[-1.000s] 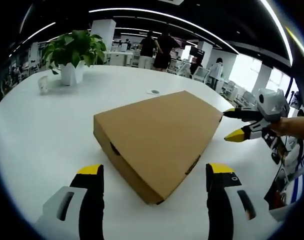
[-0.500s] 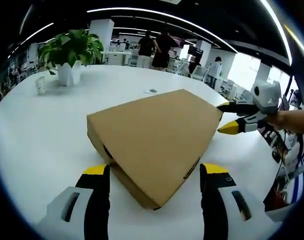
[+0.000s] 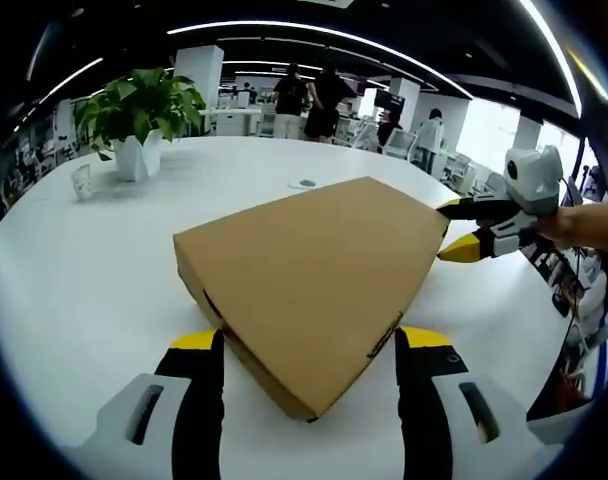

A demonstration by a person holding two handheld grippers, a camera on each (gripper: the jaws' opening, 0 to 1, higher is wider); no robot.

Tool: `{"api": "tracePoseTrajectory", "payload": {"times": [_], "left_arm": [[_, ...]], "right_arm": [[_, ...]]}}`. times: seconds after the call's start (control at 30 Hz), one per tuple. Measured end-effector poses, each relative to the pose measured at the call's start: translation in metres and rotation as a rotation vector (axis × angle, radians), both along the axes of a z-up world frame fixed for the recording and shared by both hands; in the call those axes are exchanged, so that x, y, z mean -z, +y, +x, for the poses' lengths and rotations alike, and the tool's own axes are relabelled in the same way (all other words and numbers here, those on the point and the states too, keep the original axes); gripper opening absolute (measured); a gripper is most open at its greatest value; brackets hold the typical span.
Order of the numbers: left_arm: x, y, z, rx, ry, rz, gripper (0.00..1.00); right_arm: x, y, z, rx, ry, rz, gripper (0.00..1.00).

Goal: Operate the shoe box by opening the lid, removing the specified soft item, and placing it in the target area until the item is outside and the box remains undamaged.

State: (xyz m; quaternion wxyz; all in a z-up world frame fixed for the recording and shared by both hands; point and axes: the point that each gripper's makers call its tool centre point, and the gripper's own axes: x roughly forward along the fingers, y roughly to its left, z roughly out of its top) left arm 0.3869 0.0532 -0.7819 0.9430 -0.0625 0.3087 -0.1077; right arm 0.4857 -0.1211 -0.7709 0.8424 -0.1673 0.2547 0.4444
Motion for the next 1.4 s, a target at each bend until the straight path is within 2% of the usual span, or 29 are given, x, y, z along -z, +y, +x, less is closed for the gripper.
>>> {"api": "tracePoseTrajectory", "payload": {"times": [0.53,1.4], "left_arm": [[0.000,0.008,0.002,0.028,0.015,0.022,0.69],[0.001,0.022,0.007,0.132,0.049,0.050,0.69]], "right_arm": [[0.000,0.003,-0.005,0.045,0.004,0.003,0.61],[0.002,0.005,-0.015,0.159,0.017,0.013,0.60]]}}
